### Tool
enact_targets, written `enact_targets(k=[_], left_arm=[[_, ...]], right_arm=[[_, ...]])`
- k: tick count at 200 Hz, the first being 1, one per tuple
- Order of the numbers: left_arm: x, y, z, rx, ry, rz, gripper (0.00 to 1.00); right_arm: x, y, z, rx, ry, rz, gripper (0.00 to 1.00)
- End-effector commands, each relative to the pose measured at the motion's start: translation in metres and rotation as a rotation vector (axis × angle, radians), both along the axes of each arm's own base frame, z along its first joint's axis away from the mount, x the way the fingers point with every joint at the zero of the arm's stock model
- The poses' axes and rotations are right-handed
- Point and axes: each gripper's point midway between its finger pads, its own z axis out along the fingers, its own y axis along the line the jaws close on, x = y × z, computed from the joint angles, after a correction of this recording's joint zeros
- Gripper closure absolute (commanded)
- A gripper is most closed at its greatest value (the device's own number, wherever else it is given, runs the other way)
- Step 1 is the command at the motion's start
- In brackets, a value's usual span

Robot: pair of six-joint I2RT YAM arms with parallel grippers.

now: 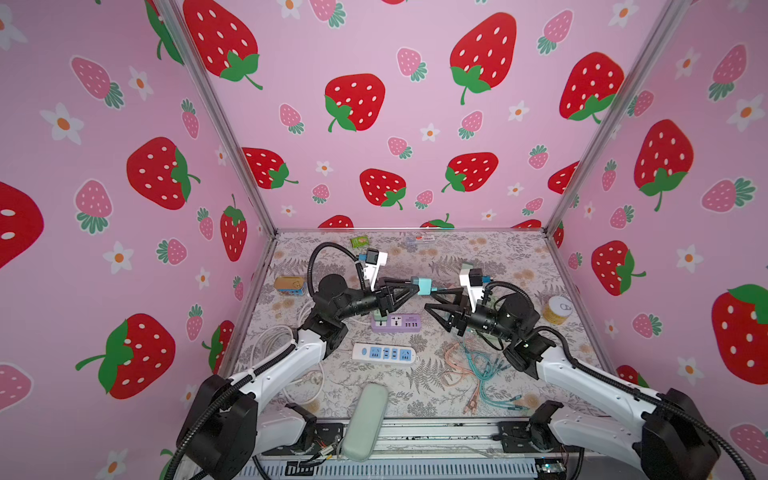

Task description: Insert the plug

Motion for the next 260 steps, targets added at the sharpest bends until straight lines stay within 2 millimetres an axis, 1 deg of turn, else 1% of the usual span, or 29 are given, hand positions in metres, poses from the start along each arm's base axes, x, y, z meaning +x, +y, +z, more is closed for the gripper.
enact_targets(k=[1,55,69,137,160,163,173,210,260], left_arm=[[-0.02,-0.001,0.022,-0.041,-0.118,-0.047,1.0],[-0.035,-0.004,0.02,-0.034,-0.156,-0.078,1.0],[-0.039,-0.006,0.02,-0.034,-0.166,-0.084,1.0],[-0.046,-0.011,0.016,-0.033,-0.173,-0.093,1.0],[-0.045,-0.011,0.013,-0.027,-0.171,-0.084,1.0],[-0.045,-0.011,0.012,-0.025,-0.168,-0.082,1.0],[-0.045,-0.011,0.011,-0.021,-0.168,-0.077,1.0],[-0.043,-0.011,0.007,-0.012,-0.161,-0.074,1.0],[-0.038,-0.013,0.001,0.002,-0.14,-0.064,1.0]], right_arm=[[0.001,0.0,0.028,0.085,-0.003,0.028,0.4],[0.0,0.001,0.041,0.138,-0.002,0.06,0.4],[0.002,0.001,0.044,0.149,0.002,0.061,0.42],[0.005,0.002,0.05,0.198,0.03,0.081,0.45],[0.004,0.001,0.054,0.214,0.029,0.088,0.48],[0.003,0.001,0.056,0.216,0.025,0.091,0.5],[0.002,0.001,0.057,0.22,0.023,0.096,0.52],[-0.007,-0.002,0.066,0.244,-0.002,0.13,0.57],[-0.013,-0.003,0.072,0.253,-0.021,0.156,0.65]])
